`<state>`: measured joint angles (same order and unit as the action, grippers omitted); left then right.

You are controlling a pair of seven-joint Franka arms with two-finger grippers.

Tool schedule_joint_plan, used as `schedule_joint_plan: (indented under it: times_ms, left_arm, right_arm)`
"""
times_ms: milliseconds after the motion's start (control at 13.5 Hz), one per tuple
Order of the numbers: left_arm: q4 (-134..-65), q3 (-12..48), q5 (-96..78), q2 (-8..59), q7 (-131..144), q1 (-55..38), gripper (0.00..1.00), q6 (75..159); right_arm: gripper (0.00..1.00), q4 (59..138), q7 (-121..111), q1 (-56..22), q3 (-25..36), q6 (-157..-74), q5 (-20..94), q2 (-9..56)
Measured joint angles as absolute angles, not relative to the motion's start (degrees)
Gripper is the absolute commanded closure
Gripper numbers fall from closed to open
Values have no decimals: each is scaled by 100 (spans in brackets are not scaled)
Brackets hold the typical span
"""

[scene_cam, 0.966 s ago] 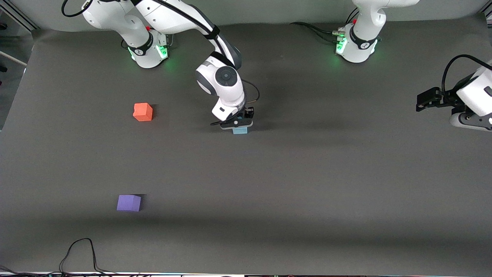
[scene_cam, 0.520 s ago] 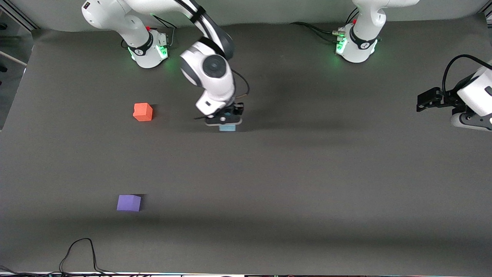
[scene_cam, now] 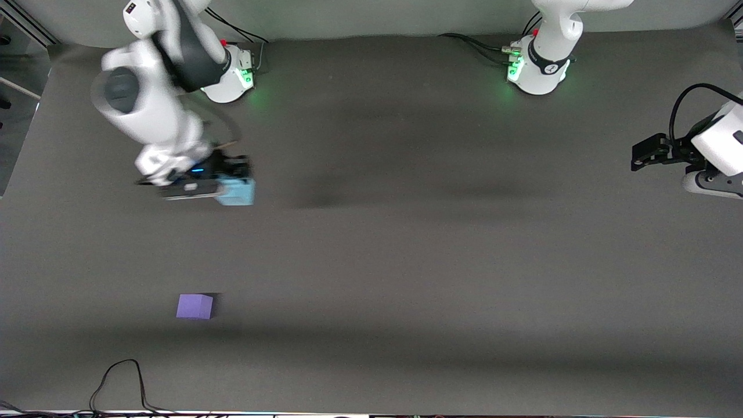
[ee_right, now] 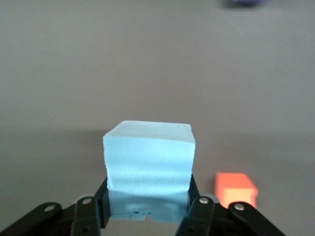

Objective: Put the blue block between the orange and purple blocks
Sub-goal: 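Carry the blue cube with the right gripper toward the orange cube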

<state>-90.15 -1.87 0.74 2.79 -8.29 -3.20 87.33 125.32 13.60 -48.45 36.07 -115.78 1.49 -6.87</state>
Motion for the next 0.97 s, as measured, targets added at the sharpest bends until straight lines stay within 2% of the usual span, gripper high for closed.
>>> schedule_joint_plan:
  times_ms: [149, 223, 446, 669, 817, 966]
  left_arm:
    - [-9017, -207, 75, 280, -829, -320, 0, 8733]
    - [-9018, -211, 75, 280, -829, -320, 0, 8735]
    - [-9019, -210, 75, 280, -829, -321, 0, 8753]
    - [-9019, -209, 72, 280, -829, -322, 0, 8823]
    - [-9019, -209, 70, 280, -829, -322, 0, 8828]
    - [-9020, -209, 62, 281, -829, -322, 0, 8829]
  right_arm:
    - [84, 13031, 944, -4835, 4469, -11771, 147, -819]
    - [84, 13240, 791, -4834, 4680, -12114, 140, -736]
    - [84, 13497, 404, -4900, 4657, -13460, 310, 228]
    - [84, 13463, -1074, -4946, 4530, -14290, 2092, 1560]
    - [84, 13294, -2283, -4947, 4515, -14417, 3315, 2284]
    - [84, 13115, -2633, -4947, 4517, -14417, 3608, 2646]
